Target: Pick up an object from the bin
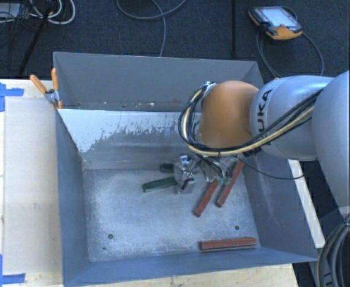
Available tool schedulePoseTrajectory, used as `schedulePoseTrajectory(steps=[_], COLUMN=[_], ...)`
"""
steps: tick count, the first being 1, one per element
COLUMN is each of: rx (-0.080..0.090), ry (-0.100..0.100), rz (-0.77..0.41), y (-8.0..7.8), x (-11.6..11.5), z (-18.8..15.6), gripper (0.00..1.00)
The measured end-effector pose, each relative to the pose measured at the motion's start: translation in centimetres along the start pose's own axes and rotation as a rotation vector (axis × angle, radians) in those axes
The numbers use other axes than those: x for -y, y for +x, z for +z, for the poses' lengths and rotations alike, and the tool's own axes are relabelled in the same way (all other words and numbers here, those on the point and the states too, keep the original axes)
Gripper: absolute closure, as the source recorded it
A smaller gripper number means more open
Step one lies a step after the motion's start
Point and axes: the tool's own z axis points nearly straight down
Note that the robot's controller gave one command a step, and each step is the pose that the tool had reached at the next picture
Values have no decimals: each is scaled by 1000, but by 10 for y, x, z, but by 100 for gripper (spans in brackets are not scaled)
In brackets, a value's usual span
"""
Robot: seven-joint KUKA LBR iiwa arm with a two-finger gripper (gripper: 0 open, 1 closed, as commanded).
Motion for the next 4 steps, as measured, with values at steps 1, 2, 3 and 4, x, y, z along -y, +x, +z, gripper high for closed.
schedulePoseTrajectory(steps=[1, 2, 3, 4], rx=[-18, -11, -13, -13], ry=[-2, 0, -3, -3], rz=[-8, -6, -264, -263], y=[4, 2, 18, 18], x=[3, 4, -29, -29], z=[-52, -73, 5, 5], gripper=[100, 100, 0, 0])
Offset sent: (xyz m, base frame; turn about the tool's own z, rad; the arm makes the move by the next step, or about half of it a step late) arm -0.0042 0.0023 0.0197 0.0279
